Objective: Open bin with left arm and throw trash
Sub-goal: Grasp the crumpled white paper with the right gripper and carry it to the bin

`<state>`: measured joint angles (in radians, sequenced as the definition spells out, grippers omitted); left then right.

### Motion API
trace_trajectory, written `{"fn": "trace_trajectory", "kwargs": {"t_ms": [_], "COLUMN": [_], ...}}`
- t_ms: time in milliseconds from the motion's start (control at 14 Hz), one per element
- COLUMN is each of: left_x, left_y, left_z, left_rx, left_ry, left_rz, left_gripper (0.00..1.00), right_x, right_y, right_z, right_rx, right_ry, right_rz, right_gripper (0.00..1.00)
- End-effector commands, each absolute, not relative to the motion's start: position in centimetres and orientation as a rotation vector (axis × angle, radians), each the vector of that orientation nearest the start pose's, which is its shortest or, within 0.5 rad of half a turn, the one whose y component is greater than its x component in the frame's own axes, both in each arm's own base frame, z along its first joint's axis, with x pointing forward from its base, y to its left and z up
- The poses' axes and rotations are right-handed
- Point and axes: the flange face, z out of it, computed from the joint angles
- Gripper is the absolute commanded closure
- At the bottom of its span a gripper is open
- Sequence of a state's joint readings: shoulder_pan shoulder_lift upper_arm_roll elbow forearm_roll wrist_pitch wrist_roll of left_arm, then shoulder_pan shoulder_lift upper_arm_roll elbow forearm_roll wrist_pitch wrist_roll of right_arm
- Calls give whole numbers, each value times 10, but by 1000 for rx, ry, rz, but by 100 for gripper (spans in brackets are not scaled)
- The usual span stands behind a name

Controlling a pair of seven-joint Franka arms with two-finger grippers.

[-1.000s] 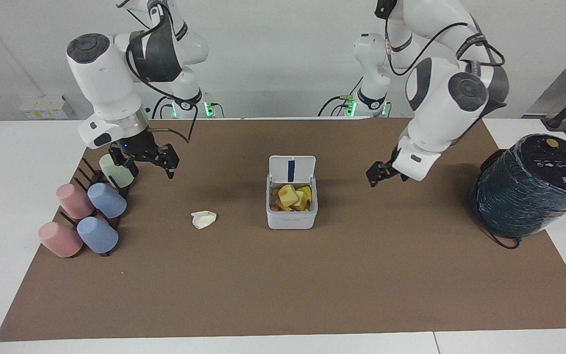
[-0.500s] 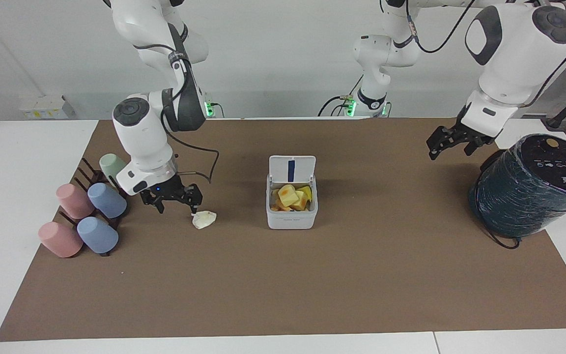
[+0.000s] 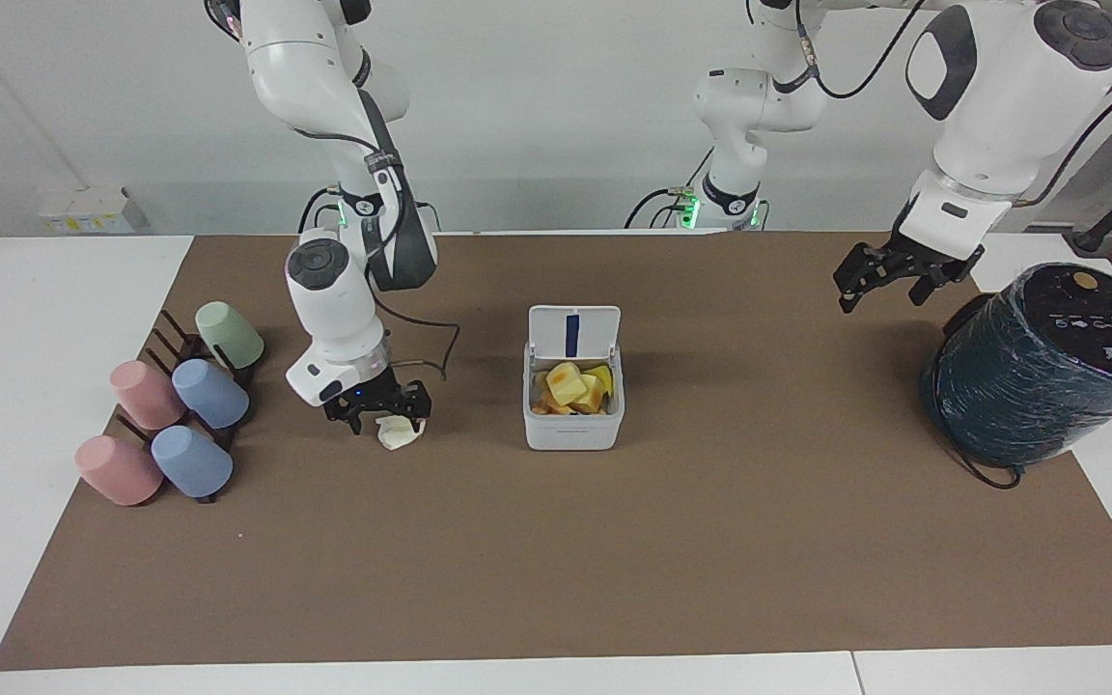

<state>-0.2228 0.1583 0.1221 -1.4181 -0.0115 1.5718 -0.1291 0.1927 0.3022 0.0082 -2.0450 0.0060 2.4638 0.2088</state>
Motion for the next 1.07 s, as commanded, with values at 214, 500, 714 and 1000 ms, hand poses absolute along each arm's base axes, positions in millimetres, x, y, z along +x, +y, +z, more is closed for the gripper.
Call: {"fn": "trace_trajectory", "kwargs": {"t_ms": [214, 500, 714, 1000], "left_x": [592, 588, 588, 588], "left_y": [-66, -69, -69, -69], "left_z": [607, 603, 603, 602], "left_rx": [-3140, -3142, -3142, -3142], "left_ry": [-30, -23, -23, -28], "left_rz": [-24, -23, -23, -21], "left_gripper": [0, 0, 0, 0], "right_x": [579, 605, 628, 635], "right_y": [137, 144, 159, 228], "right_z": [301, 347, 404, 447], "right_rx": [-3102, -3058, -3033, -2877], "right_ry": [-3, 174, 237, 482], "right_rz": [-170, -272, -267, -323], "right_gripper": [100, 100, 100, 100]}}
